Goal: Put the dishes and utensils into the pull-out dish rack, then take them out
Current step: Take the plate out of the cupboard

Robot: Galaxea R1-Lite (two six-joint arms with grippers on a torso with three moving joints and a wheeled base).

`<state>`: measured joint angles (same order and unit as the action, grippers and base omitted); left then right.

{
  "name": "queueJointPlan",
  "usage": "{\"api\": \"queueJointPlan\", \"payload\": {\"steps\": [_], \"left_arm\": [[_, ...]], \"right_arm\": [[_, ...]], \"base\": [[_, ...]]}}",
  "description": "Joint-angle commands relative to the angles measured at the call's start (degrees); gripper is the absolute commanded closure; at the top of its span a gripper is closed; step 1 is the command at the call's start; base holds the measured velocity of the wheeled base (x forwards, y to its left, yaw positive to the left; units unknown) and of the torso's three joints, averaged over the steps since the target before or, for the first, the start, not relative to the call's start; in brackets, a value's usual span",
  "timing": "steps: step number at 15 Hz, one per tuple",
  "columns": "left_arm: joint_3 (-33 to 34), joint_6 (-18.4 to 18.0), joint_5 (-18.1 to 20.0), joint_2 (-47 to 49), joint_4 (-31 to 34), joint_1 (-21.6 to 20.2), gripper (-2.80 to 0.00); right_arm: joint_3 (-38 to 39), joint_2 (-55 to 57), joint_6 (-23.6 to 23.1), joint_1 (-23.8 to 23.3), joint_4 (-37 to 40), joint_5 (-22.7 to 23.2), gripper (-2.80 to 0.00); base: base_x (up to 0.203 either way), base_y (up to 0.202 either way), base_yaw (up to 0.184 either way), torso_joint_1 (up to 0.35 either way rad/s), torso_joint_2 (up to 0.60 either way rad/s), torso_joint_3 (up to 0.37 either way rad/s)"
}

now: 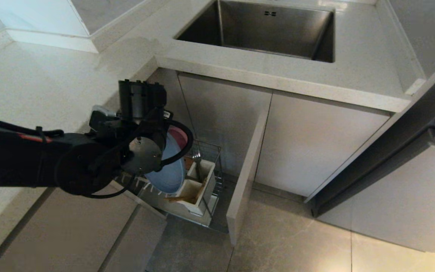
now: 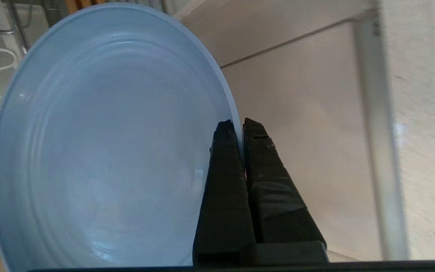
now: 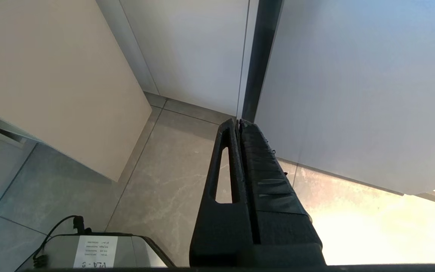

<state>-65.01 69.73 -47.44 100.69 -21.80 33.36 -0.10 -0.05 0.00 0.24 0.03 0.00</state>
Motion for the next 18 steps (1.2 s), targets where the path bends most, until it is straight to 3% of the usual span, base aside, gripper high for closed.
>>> {"api": "queueJointPlan", "payload": {"steps": [1, 6, 11, 18], "left_arm": [[-0.1, 0.5, -0.1, 1.4, -0.2, -1.0, 0.00], [-0.5, 0.7, 2.0, 2.5, -4.3, -5.5, 0.00], [-1.6, 2.7, 5.5, 4.6, -4.4, -6.5, 0.00], [-3.4, 4.2, 6.0, 7.4, -4.7, -6.5, 0.00]], "right_arm": [[0.0, 0.0, 0.0, 0.0, 0.0, 0.0, 0.00], [0.0, 0.0, 0.0, 0.0, 0.0, 0.0, 0.00], [0.0, 0.0, 0.0, 0.0, 0.0, 0.0, 0.00], [0.0, 0.0, 0.0, 0.0, 0.0, 0.0, 0.00]], "base": [[0.000, 0.000, 0.000, 0.000, 0.00, 0.000], [0.000, 0.000, 0.000, 0.000, 0.00, 0.000], [0.000, 0.000, 0.000, 0.000, 0.00, 0.000], [0.000, 0.000, 0.000, 0.000, 0.00, 0.000]]}}
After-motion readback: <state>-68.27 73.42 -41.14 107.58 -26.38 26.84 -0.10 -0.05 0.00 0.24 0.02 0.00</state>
